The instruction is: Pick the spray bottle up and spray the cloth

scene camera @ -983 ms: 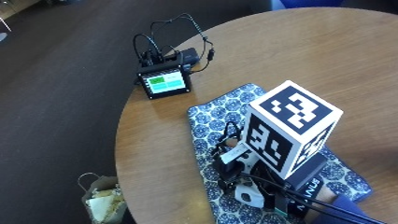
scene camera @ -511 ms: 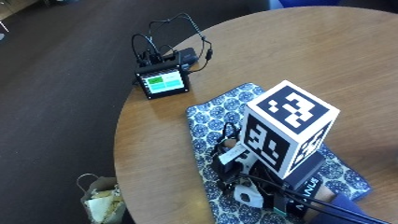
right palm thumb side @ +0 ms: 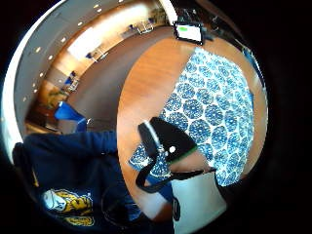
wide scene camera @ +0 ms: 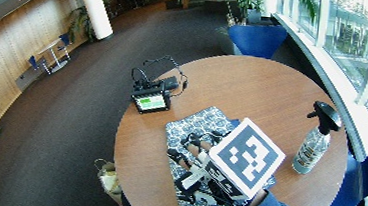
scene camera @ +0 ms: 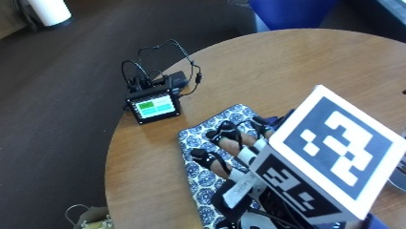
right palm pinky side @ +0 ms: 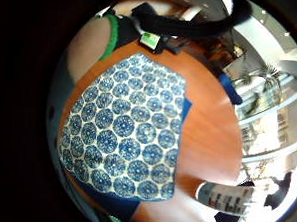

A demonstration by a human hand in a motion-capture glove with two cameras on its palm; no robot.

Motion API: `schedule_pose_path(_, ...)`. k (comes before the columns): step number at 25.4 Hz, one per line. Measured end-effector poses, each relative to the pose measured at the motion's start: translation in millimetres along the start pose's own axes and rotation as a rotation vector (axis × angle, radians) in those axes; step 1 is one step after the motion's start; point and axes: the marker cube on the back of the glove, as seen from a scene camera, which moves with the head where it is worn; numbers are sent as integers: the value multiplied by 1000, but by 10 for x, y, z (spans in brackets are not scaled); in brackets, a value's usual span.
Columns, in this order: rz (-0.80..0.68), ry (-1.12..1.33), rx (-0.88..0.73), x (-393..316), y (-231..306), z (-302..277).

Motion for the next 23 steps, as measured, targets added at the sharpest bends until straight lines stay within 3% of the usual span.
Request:
schedule_pose_path(9,55,220,3,593,186,-1070)
schedule_pose_path(13,185,226,-48,1114,350,-1372)
schedule_pose_path(19,465,100,-173,2082,714,-1424)
schedule_pose_path(23,570,-296,-253,2684,1026,-1056)
